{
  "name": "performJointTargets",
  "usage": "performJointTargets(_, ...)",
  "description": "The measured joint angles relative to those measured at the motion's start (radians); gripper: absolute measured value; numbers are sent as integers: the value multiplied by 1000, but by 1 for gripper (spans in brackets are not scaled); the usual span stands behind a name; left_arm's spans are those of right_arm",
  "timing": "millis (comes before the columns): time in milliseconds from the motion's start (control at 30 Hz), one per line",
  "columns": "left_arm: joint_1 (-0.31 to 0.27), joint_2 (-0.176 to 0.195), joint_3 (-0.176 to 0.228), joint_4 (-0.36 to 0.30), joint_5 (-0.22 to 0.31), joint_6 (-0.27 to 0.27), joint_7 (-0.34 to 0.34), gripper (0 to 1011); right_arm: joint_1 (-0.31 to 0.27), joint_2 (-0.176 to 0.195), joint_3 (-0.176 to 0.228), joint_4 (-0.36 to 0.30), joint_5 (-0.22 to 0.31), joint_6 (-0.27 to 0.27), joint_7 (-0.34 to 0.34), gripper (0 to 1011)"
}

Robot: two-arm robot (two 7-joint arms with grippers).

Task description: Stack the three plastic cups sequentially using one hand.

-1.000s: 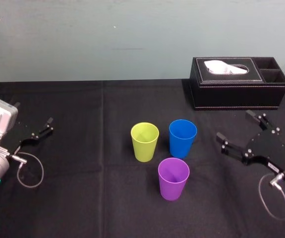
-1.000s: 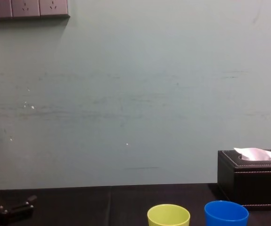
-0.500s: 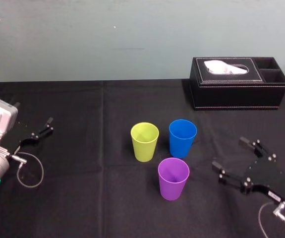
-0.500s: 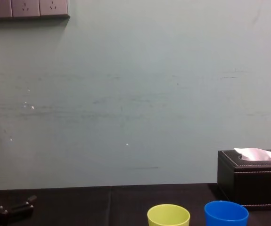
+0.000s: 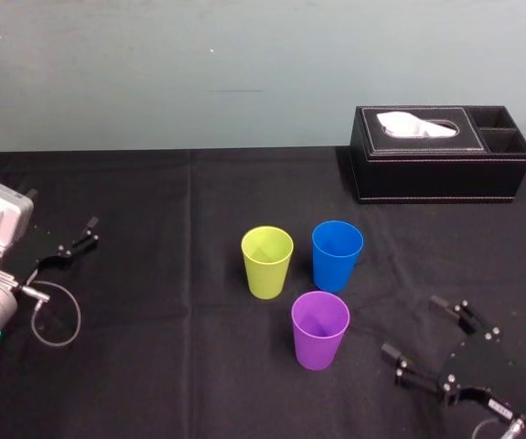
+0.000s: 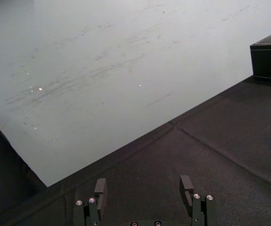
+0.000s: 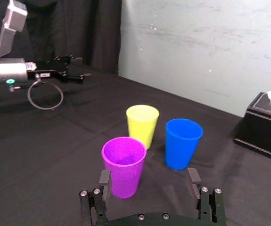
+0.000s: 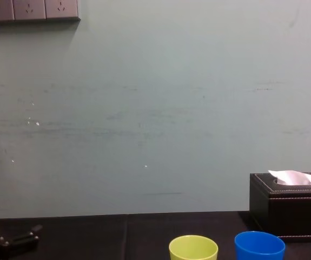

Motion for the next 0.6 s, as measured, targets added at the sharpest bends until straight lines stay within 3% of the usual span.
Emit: performJointTargets(600,0,0,0,0,0,0,0,1010,1,-61,-47,32,-74,8,29,1003)
